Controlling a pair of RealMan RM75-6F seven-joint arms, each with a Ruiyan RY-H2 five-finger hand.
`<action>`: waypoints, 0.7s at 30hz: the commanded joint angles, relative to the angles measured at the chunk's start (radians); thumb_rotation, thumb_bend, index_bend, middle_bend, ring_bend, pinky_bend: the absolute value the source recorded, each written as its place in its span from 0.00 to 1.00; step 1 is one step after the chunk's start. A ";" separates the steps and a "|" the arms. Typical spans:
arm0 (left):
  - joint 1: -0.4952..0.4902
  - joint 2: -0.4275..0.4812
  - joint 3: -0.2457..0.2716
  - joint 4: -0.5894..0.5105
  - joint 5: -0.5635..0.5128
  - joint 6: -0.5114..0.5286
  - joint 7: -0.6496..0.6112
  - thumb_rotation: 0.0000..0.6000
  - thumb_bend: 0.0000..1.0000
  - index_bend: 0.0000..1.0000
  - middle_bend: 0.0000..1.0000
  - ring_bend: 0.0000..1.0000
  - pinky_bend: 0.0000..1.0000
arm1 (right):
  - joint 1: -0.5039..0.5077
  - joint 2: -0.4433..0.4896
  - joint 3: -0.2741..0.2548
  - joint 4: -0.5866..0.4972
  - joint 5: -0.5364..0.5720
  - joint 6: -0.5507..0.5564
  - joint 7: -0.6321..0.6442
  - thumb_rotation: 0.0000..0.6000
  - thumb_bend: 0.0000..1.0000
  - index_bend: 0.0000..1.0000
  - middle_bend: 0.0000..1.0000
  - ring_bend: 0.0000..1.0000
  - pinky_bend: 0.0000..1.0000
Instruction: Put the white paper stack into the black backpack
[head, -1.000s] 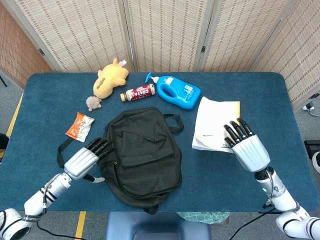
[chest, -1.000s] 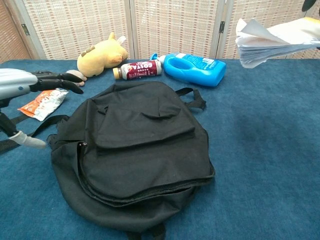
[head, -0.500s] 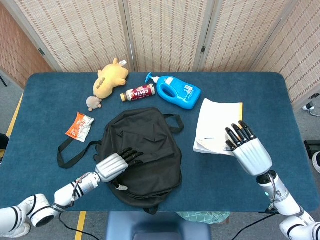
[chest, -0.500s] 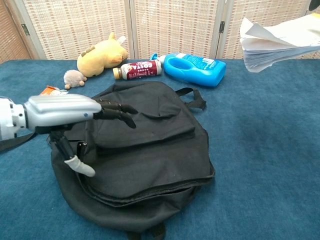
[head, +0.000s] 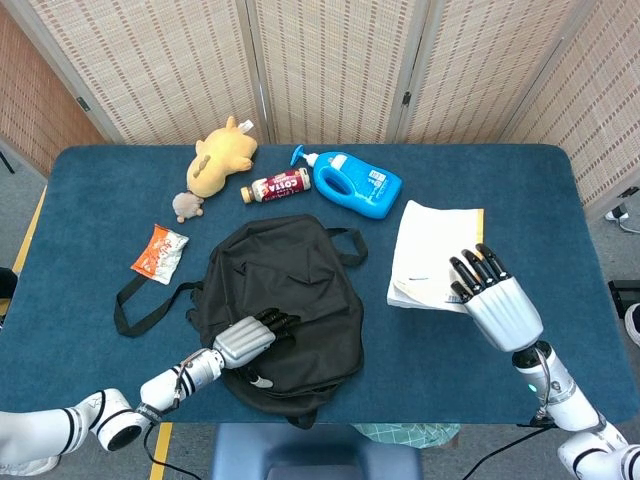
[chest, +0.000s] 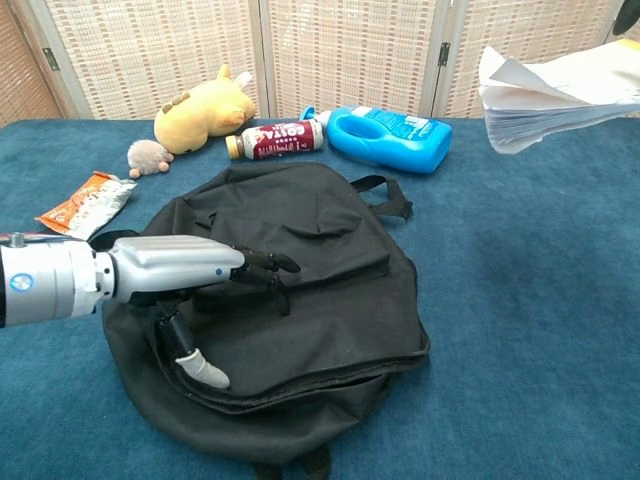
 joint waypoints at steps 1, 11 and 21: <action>0.009 -0.035 -0.004 0.022 -0.037 0.003 0.011 0.81 0.24 0.37 0.08 0.06 0.00 | -0.002 -0.002 0.001 0.004 -0.001 0.000 0.004 1.00 0.51 0.79 0.39 0.31 0.28; 0.053 -0.111 -0.002 0.097 -0.043 0.118 -0.008 0.86 0.51 0.60 0.33 0.25 0.01 | -0.013 -0.007 0.009 0.013 -0.008 0.017 0.022 1.00 0.51 0.79 0.39 0.31 0.28; 0.077 -0.062 -0.016 0.100 -0.017 0.213 -0.105 0.86 0.66 0.63 0.43 0.34 0.04 | -0.031 -0.002 -0.010 -0.013 -0.078 0.090 0.066 1.00 0.51 0.79 0.39 0.31 0.28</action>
